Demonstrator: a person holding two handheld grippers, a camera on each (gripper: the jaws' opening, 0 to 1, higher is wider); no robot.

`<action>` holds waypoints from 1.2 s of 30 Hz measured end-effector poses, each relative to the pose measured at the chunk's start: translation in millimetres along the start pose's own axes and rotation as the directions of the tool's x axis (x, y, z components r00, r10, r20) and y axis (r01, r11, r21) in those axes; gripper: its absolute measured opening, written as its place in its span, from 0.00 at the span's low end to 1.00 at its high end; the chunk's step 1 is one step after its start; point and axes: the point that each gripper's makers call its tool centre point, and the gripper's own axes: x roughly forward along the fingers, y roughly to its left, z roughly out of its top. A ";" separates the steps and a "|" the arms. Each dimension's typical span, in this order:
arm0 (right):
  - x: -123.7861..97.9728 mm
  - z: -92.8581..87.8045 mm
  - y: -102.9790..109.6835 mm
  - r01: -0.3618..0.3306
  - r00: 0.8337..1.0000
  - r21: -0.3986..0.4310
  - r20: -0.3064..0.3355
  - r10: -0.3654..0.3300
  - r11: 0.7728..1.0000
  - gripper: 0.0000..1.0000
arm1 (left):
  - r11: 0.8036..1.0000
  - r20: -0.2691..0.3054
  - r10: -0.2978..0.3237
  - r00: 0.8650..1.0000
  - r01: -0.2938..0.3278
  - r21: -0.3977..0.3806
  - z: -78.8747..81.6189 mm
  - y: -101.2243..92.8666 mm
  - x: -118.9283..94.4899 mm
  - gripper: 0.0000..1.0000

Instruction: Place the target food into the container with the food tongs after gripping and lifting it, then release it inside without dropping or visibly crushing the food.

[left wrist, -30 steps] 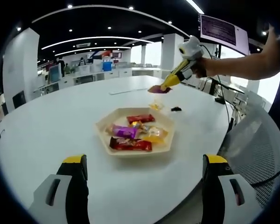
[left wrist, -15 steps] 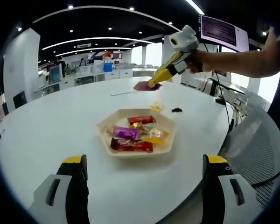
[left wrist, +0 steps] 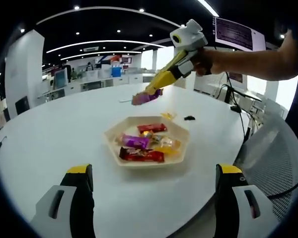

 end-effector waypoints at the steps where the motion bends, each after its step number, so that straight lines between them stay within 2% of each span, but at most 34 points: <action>1: 0.2 0.4 0.8 -0.005 1.000 -0.015 0.000 0.005 1.000 0.23 | 1.000 0.001 0.001 1.000 -0.001 -0.001 0.2 0.2 0.0 1.00; 10: -6.7 5.8 0.9 -0.006 0.999 -0.024 0.032 0.007 1.000 0.25 | 1.000 0.001 0.003 1.000 -0.003 -0.004 0.3 0.5 -0.1 1.00; 15: -15.0 11.4 1.1 -0.004 0.996 -0.011 0.088 0.005 1.000 0.26 | 1.000 0.001 0.001 1.000 -0.001 -0.003 0.3 0.2 0.1 1.00; 18: -22.0 12.5 0.5 -0.015 0.992 0.026 0.122 0.012 1.000 0.26 | 1.000 0.003 0.002 1.000 -0.002 -0.004 0.8 0.4 0.0 1.00; 22: -30.3 11.0 -1.2 -0.015 0.991 0.013 0.136 0.013 1.000 0.27 | 1.000 0.003 0.003 1.000 -0.003 -0.004 0.3 1.1 0.0 1.00; 27: -43.0 17.6 -7.4 0.007 0.986 0.010 0.169 -0.009 1.000 0.27 | 1.000 0.002 0.002 1.000 -0.002 -0.002 0.1 1.0 0.2 1.00; 36: -57.0 8.3 -17.0 0.020 0.984 -0.004 0.176 -0.019 1.000 0.28 | 1.000 -0.001 -0.002 1.000 0.002 -0.002 -0.1 0.3 0.2 1.00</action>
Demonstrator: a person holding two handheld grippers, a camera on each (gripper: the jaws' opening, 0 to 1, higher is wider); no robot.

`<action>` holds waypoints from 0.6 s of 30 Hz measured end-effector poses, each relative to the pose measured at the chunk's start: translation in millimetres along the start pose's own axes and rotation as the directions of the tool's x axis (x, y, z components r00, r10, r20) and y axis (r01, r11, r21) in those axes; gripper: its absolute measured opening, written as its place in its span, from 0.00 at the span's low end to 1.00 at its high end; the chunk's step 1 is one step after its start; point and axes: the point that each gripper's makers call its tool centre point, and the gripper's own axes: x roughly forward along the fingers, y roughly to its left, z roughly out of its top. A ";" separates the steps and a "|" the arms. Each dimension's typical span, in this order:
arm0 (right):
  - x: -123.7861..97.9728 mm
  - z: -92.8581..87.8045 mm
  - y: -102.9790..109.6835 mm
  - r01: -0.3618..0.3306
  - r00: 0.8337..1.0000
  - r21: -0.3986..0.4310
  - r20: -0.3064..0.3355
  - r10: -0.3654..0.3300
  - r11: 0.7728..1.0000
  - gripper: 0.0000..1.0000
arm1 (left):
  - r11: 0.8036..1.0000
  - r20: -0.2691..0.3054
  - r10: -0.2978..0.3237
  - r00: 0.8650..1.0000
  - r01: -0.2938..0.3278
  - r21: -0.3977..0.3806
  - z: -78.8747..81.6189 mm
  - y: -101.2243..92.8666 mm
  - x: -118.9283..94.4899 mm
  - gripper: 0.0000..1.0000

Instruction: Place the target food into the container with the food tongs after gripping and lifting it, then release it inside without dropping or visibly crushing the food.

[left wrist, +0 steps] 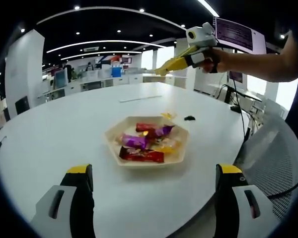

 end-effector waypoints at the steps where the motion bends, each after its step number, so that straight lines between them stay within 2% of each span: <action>1: -1.5 -1.4 -0.6 -0.001 1.000 0.000 -0.003 0.001 1.000 0.28 | 1.000 -0.001 0.000 1.000 0.000 0.000 -0.4 0.1 0.1 1.00; 5: -6.6 -6.5 -4.8 0.008 1.000 -0.042 -0.001 -0.008 0.999 0.28 | 1.000 -0.005 -0.006 1.000 0.006 0.003 -0.8 -1.2 0.4 1.00; 7: -9.9 -11.2 -6.5 -0.003 1.000 -0.018 -0.001 0.003 1.000 0.28 | 1.000 -0.007 -0.008 1.000 0.008 0.005 -1.0 -1.7 0.8 1.00; 18: -28.6 -42.0 -29.4 0.060 0.997 -0.016 -0.046 -0.061 0.998 0.28 | 1.000 -0.016 -0.017 1.000 0.017 0.006 -2.9 -2.8 1.7 1.00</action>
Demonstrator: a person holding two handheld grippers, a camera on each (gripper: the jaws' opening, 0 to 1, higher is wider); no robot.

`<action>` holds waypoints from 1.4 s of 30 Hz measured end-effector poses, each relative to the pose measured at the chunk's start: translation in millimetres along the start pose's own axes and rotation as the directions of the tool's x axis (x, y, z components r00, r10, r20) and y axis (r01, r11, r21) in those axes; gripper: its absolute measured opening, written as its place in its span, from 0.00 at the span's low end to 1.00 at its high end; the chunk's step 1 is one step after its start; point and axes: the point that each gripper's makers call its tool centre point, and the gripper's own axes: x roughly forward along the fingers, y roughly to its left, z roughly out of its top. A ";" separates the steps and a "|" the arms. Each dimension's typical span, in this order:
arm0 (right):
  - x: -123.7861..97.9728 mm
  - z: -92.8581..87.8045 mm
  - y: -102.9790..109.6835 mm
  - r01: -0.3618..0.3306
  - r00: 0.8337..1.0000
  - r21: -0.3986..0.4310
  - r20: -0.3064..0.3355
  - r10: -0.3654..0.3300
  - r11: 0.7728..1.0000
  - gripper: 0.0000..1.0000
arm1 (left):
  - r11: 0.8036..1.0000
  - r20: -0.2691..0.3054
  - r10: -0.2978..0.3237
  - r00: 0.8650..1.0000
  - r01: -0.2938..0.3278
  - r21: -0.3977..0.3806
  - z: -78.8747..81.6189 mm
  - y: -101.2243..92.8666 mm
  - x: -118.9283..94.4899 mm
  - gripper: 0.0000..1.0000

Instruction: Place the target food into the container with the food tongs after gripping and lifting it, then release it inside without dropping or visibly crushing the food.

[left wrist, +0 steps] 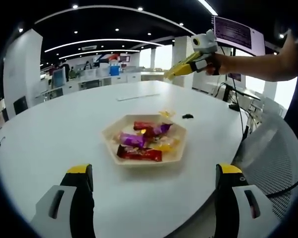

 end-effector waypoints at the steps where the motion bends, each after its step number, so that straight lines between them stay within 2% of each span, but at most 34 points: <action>1: -1.4 -2.6 -2.5 0.004 1.000 -0.002 -0.004 -0.004 1.000 0.28 | 1.000 -0.002 0.000 1.000 0.000 0.000 -0.3 0.1 0.0 1.00; 13: -21.5 -38.5 -34.7 0.035 0.997 -0.012 -0.068 -0.035 0.999 0.28 | 1.000 -0.007 0.008 1.000 -0.008 -0.004 -0.9 0.7 -0.2 1.00; 21: -25.6 -51.5 -44.7 0.033 0.996 0.005 -0.085 -0.032 0.999 0.28 | 1.000 -0.010 0.010 1.000 -0.010 -0.006 -2.0 1.2 0.6 1.00; 28: -20.6 -56.0 -46.8 0.019 0.996 0.002 -0.091 -0.019 1.000 0.28 | 1.000 -0.020 0.011 1.000 -0.012 -0.005 -3.6 0.8 0.3 1.00; 37: -3.5 -71.6 -54.3 -0.029 0.994 -0.005 -0.105 0.028 1.000 0.29 | 0.999 -0.016 0.036 0.999 -0.035 0.009 -2.2 4.4 -0.9 1.00; 42: 11.7 -85.6 -57.8 -0.068 0.988 -0.027 -0.143 0.063 0.997 0.28 | 1.000 -0.036 0.020 0.999 -0.019 0.020 -5.7 0.1 0.9 1.00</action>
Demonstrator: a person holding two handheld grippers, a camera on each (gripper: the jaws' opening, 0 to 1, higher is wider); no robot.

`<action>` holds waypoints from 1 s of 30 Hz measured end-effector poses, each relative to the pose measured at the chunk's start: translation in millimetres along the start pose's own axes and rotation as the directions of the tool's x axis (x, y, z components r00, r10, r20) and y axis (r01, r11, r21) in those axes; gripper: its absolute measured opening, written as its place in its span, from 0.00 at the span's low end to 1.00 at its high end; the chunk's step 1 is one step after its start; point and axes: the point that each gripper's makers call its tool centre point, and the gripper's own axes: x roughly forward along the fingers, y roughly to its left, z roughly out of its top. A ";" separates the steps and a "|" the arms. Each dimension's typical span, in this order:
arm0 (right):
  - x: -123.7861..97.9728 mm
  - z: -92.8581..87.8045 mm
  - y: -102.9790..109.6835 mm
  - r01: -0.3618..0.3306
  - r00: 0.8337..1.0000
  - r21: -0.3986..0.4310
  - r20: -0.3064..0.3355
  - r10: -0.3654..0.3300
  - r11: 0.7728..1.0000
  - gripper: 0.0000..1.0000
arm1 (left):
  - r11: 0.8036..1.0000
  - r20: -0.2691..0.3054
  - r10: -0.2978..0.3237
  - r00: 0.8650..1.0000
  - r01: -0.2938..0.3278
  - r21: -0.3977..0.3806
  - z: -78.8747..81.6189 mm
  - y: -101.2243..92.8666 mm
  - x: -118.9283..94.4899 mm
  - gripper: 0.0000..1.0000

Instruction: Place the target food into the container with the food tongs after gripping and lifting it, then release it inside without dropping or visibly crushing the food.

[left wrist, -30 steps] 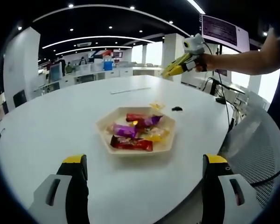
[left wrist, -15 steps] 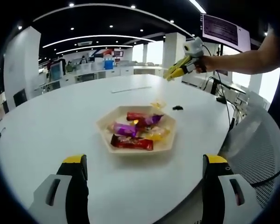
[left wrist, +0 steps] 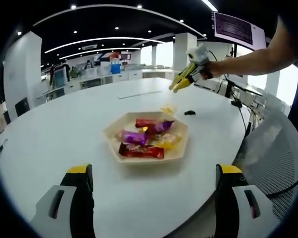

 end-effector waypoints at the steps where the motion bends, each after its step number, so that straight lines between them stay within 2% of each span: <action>1: 3.8 -3.7 -0.5 -0.011 1.000 -0.007 -0.010 0.011 1.000 0.28 | 1.000 -0.004 -0.002 1.000 0.002 -0.003 -1.4 -0.2 0.1 1.00; 9: 25.6 -25.2 -0.9 -0.057 0.996 -0.024 -0.064 0.055 0.998 0.28 | 1.000 -0.007 -0.013 1.000 0.013 -0.002 -2.3 -2.2 -0.1 1.00; 18: 39.0 -34.5 -3.0 -0.056 0.993 -0.057 -0.107 0.050 0.997 0.28 | 1.000 0.000 -0.005 1.000 0.005 -0.016 -1.0 1.2 0.4 1.00; 22: 41.9 -44.2 -3.3 -0.052 0.989 -0.049 -0.144 0.044 0.997 0.28 | 1.000 0.000 -0.007 1.000 0.007 -0.019 -1.1 0.8 0.8 1.00; 26: 42.3 -48.7 -5.0 -0.034 0.992 -0.004 -0.123 0.033 0.999 0.28 | 1.000 -0.001 -0.010 1.000 0.010 -0.022 -1.7 0.2 1.1 1.00; 30: 41.7 -51.3 -2.0 -0.004 0.989 0.021 -0.149 0.008 1.000 0.28 | 1.000 -0.002 -0.014 1.000 0.014 -0.023 -1.8 -1.0 1.2 1.00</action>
